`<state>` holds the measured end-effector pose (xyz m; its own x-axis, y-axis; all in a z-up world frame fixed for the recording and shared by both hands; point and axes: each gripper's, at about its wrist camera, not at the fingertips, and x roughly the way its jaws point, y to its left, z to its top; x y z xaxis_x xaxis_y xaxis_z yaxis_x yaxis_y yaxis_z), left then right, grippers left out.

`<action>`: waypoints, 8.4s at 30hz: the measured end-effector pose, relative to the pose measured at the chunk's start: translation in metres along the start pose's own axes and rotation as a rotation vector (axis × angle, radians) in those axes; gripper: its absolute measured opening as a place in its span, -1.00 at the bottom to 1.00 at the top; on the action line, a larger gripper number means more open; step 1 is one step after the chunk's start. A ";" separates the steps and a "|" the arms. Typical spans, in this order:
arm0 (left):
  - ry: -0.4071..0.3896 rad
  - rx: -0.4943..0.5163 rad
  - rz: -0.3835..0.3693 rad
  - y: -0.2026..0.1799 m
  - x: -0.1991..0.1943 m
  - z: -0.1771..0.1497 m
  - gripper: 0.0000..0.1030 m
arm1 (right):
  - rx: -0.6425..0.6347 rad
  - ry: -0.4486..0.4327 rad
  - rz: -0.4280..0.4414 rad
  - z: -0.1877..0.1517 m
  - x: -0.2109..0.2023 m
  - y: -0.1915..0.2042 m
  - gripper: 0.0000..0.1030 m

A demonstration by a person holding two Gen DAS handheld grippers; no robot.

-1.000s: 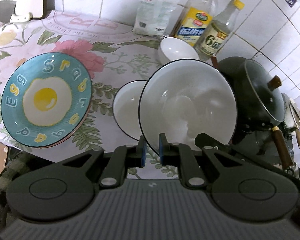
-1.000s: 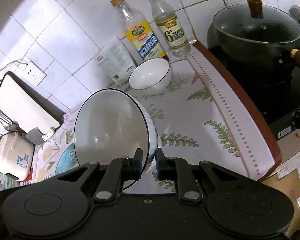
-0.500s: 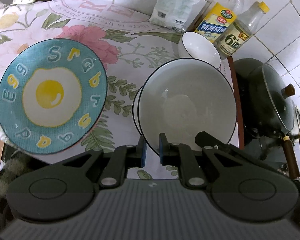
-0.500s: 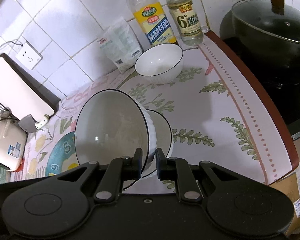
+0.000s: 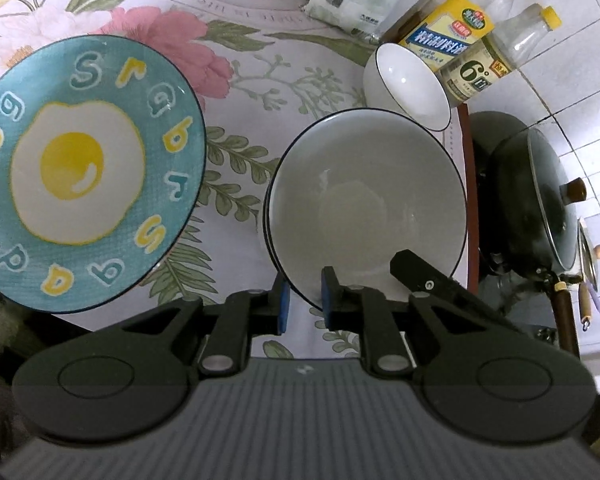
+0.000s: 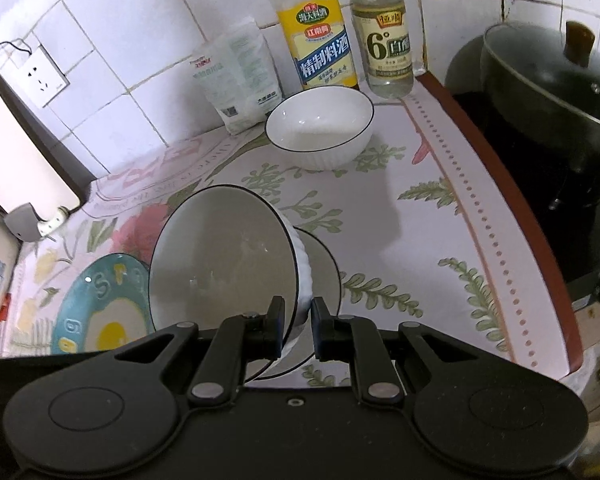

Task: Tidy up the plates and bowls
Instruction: 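Carry the small white bowl and lower it into the large white bowl, then open both grippers and withdraw from the nested white bowls, then reach both grippers to the white bowl by the bottles and close on its rim, then lift the white bowl and carry it over the nested bowls with both grippers, then lower the white bowl onto the nested bowls with both grippers, then open both grippers and withdraw from the three-bowl stack, then close both grippers on the rim of the three-bowl stack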

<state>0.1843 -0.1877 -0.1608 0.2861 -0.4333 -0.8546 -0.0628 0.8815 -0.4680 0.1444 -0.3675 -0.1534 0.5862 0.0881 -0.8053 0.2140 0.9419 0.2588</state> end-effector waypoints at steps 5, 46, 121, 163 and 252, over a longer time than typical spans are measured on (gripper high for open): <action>0.005 0.010 0.008 -0.001 0.001 0.002 -0.71 | -0.008 -0.007 -0.005 -0.001 0.008 -0.003 -0.67; -0.135 0.336 -0.057 -0.072 -0.042 0.067 -0.48 | -0.082 -0.175 0.206 0.095 -0.012 -0.062 -0.23; -0.177 0.338 0.073 -0.077 -0.077 0.046 -0.80 | 0.028 -0.030 0.184 0.067 -0.048 -0.019 -0.54; -0.130 0.187 0.047 -0.007 -0.004 0.014 -0.77 | -0.506 -0.133 -0.097 0.000 0.006 0.029 -0.52; -0.178 0.065 -0.178 0.010 0.012 -0.022 0.37 | -0.623 -0.403 0.209 -0.096 0.057 -0.023 0.89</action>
<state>0.1665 -0.1880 -0.1811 0.4515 -0.5477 -0.7044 0.0638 0.8073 -0.5867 0.0980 -0.3532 -0.2561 0.8312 0.2716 -0.4851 -0.3415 0.9380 -0.0601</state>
